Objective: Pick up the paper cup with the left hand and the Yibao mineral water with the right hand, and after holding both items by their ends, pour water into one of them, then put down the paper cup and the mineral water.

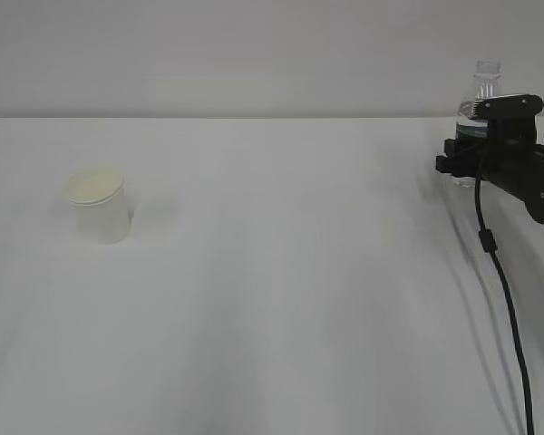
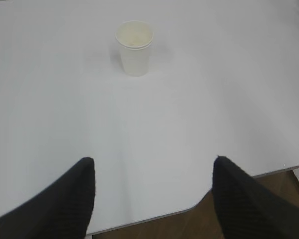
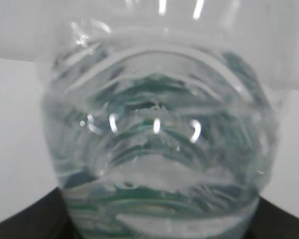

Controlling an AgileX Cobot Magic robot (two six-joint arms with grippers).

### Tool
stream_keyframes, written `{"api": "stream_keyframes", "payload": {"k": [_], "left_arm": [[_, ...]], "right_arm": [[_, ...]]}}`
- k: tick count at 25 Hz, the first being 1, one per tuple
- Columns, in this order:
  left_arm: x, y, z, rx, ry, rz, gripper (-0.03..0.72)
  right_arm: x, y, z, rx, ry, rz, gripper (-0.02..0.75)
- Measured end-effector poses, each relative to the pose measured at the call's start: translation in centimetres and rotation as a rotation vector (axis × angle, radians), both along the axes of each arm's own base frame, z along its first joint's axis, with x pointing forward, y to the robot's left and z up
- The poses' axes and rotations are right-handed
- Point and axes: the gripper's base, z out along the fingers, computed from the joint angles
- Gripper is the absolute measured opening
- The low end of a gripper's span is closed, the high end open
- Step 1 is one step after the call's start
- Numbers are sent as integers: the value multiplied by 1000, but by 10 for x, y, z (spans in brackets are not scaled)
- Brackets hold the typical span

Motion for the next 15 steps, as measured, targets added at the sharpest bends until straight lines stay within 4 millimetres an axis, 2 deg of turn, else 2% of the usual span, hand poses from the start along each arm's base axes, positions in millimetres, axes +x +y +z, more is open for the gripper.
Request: {"api": "stream_keyframes", "payload": {"k": [7, 15], "left_arm": [[0, 0, 0, 0, 0, 0, 519], [0, 0, 0, 0, 0, 0, 519]], "right_arm": [[0, 1, 6, 3, -28, 16, 411], [-11, 5, 29, -13, -69, 53, 407]]}}
